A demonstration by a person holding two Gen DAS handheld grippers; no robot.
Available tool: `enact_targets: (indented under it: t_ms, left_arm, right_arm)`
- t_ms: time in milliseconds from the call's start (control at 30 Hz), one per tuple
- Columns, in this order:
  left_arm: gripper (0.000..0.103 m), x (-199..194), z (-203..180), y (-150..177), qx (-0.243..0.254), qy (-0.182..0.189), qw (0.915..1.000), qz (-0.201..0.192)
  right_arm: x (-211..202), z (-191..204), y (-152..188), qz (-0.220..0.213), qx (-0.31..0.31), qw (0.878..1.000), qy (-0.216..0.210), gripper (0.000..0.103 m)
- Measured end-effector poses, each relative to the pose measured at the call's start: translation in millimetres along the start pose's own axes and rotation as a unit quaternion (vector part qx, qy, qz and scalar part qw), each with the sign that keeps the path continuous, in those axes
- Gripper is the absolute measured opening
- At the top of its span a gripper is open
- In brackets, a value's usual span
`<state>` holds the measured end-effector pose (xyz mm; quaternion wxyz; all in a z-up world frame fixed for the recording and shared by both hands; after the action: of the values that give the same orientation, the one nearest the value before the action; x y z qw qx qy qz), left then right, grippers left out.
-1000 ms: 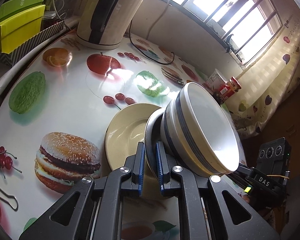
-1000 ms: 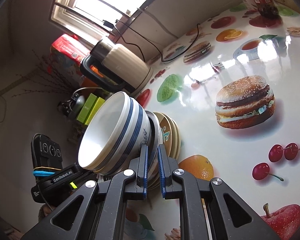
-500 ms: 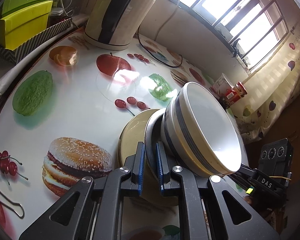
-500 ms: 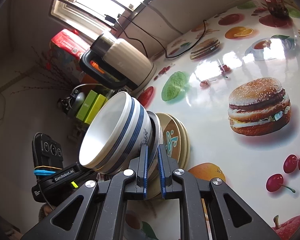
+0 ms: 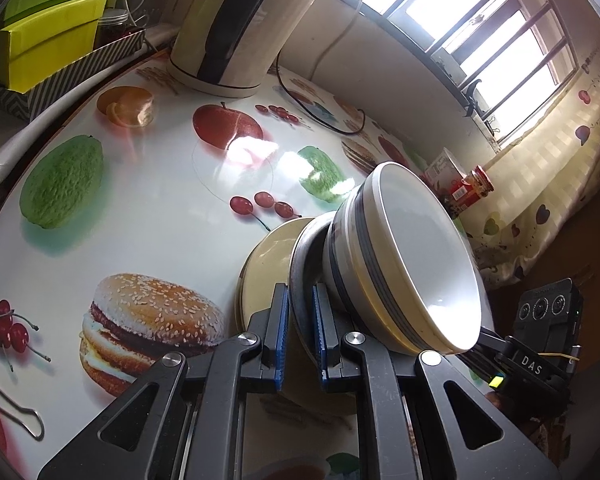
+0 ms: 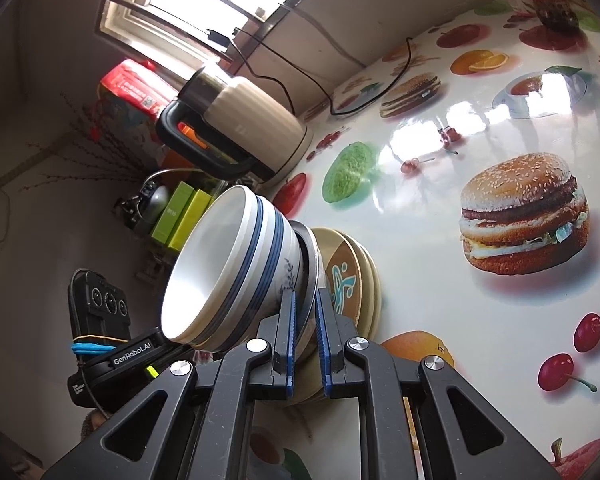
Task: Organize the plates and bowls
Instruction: 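Lower the bowl stack onto the cream plates with both tools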
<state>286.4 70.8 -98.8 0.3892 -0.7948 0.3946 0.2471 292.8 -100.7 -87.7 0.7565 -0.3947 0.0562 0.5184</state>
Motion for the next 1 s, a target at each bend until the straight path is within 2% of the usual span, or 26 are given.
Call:
enact_targets:
  t_ms: [267, 500, 667, 1000]
  left_arm:
    - [0.014, 0.2, 2.3, 0.4, -0.003, -0.002, 1.0000, 0.002]
    - [0.025, -1.3, 5.9, 1.2, -0.004, -0.014, 0.9999, 0.003]
    - [0.028, -5.9, 5.9, 2.6, 0.007, -0.026, 0.9996, -0.003]
    - [0.043, -27.8, 2.3, 7.6, 0.014, -0.033, 0.9991, -0.021]
  right_arm:
    - [-0.6, -1.5, 0.0, -0.001, 0.001, 1.000, 0.002, 0.012]
    - [-2.1, -1.3, -1.1, -0.003, -0.001, 1.000, 0.009, 0.012]
    - [-4.6, -3.7, -1.8, -0.007, -0.001, 1.000, 0.019, 0.020]
    - [-18.0, 1.4, 0.3, -0.017, -0.022, 0.999, 0.046, 0.040]
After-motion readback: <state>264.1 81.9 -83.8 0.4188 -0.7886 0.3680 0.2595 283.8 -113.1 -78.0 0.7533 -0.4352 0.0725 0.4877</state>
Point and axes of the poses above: each gripper's, at about its wrist camera, not at the fingertips, and x roughly the way its jaws point, z to its left, y to its underside, the point moved 10 cm from there along x, roughly the way its jaws point, and after that the axes turned 7 degrees about -x, right-handed, at the moved point
